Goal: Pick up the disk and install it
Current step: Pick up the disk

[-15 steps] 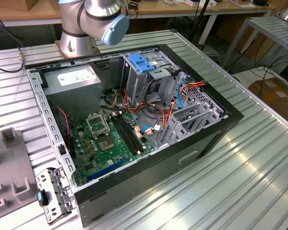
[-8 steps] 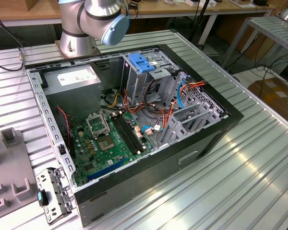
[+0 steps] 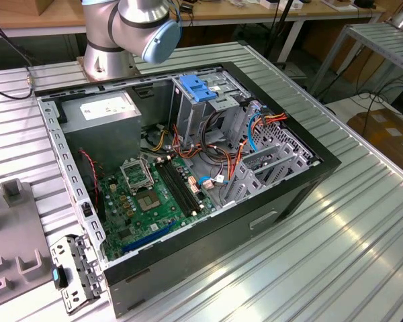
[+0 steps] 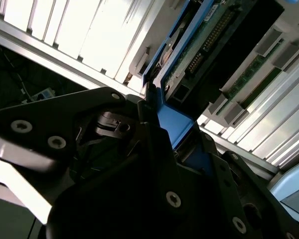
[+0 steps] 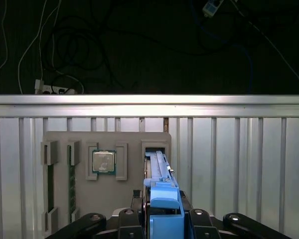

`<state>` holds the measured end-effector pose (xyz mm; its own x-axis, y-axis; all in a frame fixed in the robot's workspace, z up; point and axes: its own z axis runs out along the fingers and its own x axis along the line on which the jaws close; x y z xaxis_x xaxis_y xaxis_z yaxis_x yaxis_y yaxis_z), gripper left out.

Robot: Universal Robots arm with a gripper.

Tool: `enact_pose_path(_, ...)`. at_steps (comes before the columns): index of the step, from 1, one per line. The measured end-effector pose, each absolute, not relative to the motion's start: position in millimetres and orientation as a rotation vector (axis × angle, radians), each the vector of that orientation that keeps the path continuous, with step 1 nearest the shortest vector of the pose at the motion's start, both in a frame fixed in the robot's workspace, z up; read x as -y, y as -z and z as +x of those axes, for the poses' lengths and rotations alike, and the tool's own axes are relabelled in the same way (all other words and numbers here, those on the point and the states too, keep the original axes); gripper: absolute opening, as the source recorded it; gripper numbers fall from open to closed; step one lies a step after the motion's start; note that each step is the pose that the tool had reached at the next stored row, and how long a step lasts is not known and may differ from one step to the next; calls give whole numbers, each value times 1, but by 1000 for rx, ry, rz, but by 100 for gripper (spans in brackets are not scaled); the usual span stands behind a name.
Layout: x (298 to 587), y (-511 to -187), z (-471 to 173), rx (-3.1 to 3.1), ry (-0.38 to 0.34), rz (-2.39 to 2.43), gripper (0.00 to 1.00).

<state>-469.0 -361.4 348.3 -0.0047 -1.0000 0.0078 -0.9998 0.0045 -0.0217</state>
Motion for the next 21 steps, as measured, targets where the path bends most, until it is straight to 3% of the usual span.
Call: enact_pose_path(21,361,-358,-469,-2220,33,-2209,37)
